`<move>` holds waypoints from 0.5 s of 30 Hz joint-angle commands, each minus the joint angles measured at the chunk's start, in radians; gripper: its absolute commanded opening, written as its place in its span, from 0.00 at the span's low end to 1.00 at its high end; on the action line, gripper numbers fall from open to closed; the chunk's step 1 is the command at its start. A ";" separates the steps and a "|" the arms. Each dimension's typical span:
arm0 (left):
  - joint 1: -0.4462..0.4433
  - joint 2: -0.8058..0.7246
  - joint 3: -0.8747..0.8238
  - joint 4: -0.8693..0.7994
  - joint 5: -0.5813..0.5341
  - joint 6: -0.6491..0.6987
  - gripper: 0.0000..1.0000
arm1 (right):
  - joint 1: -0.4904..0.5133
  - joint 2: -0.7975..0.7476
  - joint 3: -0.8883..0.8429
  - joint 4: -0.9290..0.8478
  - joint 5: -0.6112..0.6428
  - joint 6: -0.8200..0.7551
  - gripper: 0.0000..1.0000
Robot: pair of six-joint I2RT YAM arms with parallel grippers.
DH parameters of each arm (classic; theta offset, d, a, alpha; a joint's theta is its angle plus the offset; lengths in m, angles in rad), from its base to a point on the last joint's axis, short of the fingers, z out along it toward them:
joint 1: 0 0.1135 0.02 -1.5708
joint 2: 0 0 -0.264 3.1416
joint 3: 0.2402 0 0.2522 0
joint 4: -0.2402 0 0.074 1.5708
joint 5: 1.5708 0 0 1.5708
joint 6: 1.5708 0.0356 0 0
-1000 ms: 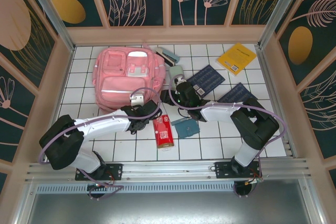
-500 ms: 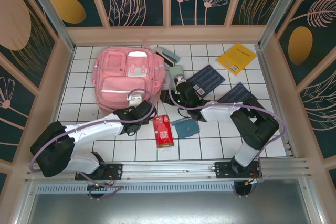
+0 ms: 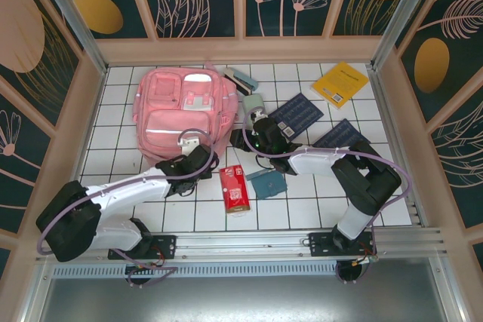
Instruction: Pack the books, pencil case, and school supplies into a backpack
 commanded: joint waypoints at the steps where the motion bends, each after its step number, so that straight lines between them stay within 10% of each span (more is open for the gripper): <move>1: 0.021 -0.046 -0.045 0.051 0.062 -0.020 0.30 | 0.003 -0.029 -0.006 0.033 -0.011 -0.013 0.53; 15: 0.056 -0.123 -0.122 0.106 0.119 -0.080 0.30 | 0.023 -0.040 -0.013 0.062 -0.027 -0.039 0.50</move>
